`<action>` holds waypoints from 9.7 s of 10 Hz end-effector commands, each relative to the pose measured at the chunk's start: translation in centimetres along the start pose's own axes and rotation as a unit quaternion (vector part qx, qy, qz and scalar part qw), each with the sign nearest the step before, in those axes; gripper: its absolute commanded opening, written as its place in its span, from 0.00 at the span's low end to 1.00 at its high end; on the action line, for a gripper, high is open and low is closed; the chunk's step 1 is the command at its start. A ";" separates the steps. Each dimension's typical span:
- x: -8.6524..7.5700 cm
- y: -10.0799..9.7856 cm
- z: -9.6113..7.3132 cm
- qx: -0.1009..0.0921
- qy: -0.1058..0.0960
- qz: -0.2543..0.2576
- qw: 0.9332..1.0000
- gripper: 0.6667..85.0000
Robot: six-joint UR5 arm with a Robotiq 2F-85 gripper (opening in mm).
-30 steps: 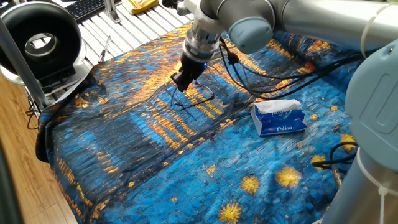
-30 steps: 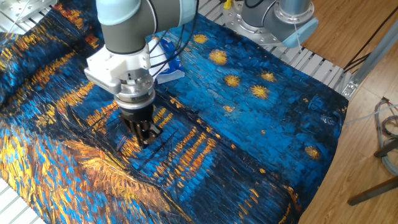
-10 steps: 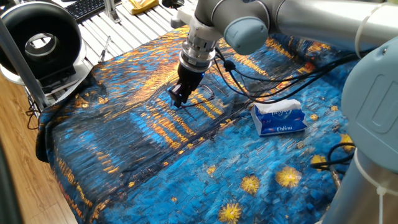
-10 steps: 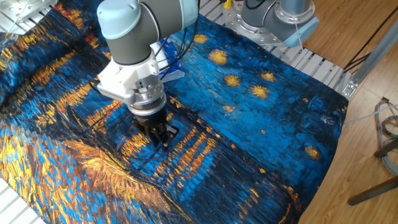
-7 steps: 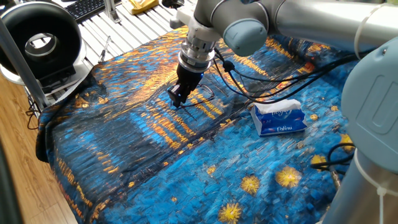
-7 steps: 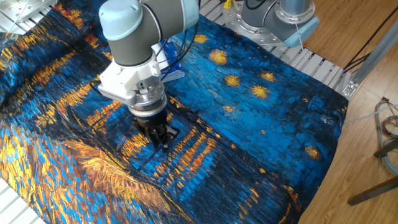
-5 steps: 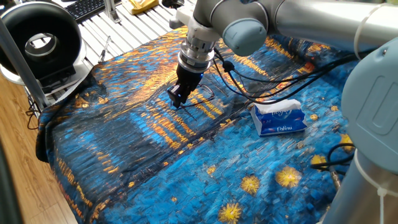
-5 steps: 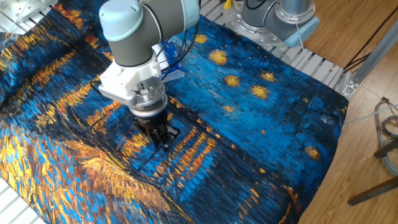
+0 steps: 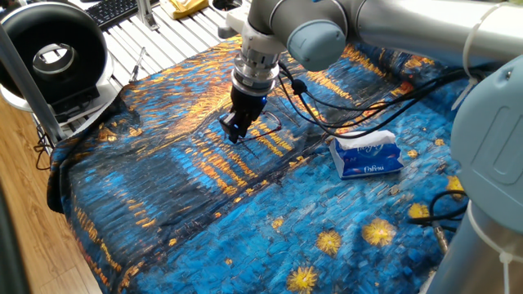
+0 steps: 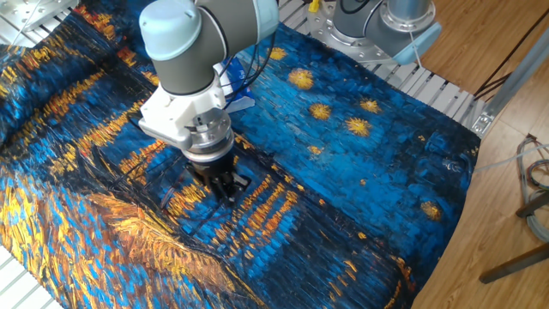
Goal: Unfold the leg of the glasses (with one hand)
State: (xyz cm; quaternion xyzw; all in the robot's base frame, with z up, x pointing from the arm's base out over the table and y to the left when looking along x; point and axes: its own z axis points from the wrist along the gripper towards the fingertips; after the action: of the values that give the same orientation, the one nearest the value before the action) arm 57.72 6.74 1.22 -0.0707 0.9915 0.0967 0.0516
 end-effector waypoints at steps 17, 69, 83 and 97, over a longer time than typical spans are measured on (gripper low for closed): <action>-3.0 -0.5 0.3 0.015 -0.048 -0.025 0.998 0.28; -7.7 1.8 -10.6 -0.155 0.045 -0.182 0.970 0.00; -9.9 1.9 -11.8 -0.231 -0.025 -0.176 0.957 0.00; -11.1 1.2 -10.6 -0.267 -0.093 -0.229 0.931 0.00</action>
State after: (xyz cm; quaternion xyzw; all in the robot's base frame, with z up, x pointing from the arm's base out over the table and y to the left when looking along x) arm 67.11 7.13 12.77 -0.2929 0.8851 0.3388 0.1263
